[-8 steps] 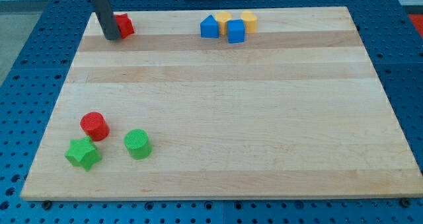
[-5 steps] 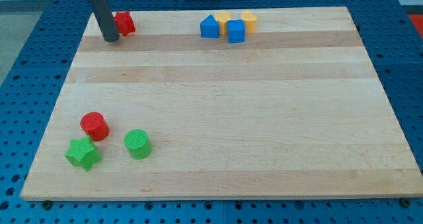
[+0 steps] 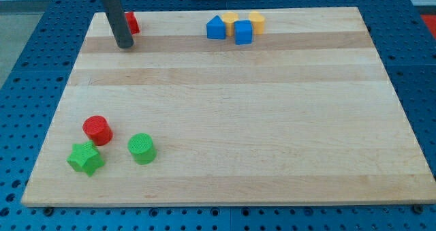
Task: Push blue triangle a bit down
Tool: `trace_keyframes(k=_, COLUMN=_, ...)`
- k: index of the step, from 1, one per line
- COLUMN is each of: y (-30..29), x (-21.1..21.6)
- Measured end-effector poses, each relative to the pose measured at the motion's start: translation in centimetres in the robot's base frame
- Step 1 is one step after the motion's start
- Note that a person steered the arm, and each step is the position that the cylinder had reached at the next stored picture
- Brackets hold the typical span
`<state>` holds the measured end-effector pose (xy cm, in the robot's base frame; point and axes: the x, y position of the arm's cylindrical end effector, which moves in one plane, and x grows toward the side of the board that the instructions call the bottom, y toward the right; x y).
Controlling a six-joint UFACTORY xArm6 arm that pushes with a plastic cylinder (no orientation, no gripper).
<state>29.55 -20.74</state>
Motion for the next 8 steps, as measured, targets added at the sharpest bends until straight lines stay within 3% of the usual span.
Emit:
trace_keyframes(k=3, y=7.1, x=-2.2)
trace_keyframes(k=5, y=12.7, x=-6.2)
trace_keyframes(k=8, y=19.1, x=-3.0)
